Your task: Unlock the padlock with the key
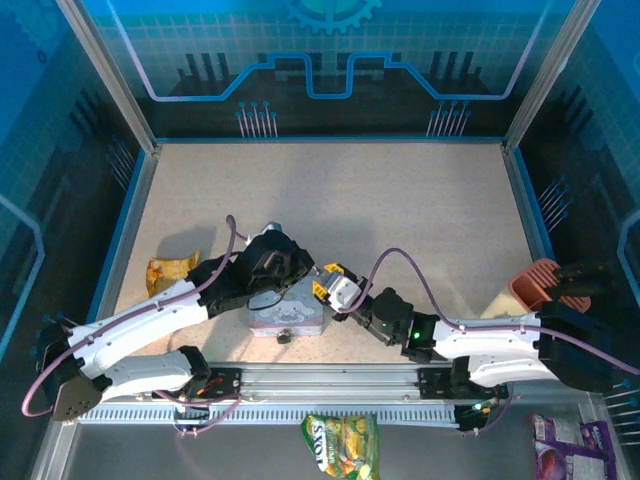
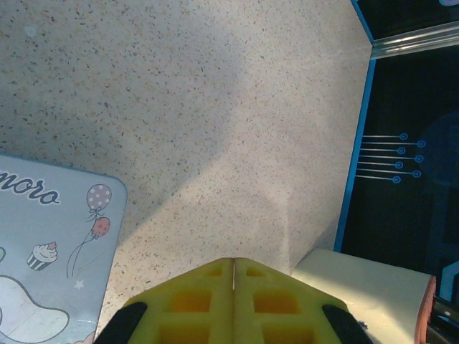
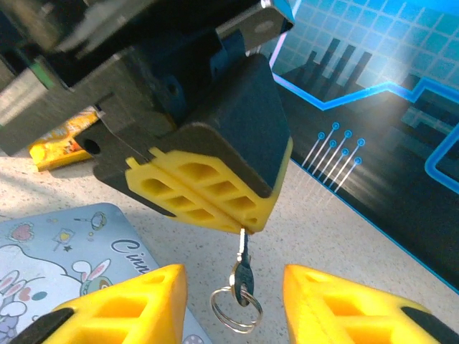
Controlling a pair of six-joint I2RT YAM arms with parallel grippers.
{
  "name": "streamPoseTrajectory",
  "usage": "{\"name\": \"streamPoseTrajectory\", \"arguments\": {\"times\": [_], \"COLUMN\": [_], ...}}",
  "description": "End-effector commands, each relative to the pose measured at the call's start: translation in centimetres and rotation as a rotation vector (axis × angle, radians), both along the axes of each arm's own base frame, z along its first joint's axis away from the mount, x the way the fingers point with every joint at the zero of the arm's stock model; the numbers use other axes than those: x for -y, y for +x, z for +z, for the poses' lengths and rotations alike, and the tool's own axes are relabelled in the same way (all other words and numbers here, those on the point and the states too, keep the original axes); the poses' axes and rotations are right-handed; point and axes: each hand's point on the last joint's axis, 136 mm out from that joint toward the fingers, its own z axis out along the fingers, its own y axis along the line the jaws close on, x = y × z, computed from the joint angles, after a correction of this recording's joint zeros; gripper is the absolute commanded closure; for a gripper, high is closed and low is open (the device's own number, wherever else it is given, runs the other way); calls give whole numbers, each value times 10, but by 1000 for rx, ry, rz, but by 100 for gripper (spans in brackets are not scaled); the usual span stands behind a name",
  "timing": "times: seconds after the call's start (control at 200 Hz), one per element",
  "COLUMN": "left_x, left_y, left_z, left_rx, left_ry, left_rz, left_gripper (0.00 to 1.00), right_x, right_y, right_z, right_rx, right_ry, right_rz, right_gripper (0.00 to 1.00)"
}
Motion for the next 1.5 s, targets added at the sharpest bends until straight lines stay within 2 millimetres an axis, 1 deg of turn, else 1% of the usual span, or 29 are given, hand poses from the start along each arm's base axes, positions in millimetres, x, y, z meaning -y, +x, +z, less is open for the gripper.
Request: {"name": "streamPoseTrajectory", "arguments": {"times": [0.0,0.16,0.5,0.77,0.86,0.951,1.046,1.236,1.341,1.496], "left_x": [-3,-2,-5,-4,-1,0,1,1,2,2], "left_y": [-2,-4,-6,-6,-6,-7,-8,-8,-9,-8], "left_z": [15,17,20,19,18,15,12,13,12,11], "left_rx": [16,22,32,30,23,19,10,15,12,16], "left_ry": [-14,-6,6,14,8,14,16,15,19,20], "left_rz": [14,10,16,16,9,7,8,9,6,8], "left_gripper": [100,100,100,100,100,100,100,100,100,100], "right_x": [-3,-5,-6,-7,-8,-8,-8,-9,-9,-8], "right_y": [4,8,13,15,15,15,15,15,15,17], "right_z": [18,13,1,7,8,7,6,4,3,2], "right_rx": [24,18,17,20,18,11,8,3,-4,-39], "right_ry": [48,29,-9,12,12,16,14,6,4,4], "right_rz": [-31,-51,-85,-91,-88,-90,-92,-94,-92,-113], "right_gripper": [61,62,72,78,80,80,78,79,84,96]}}
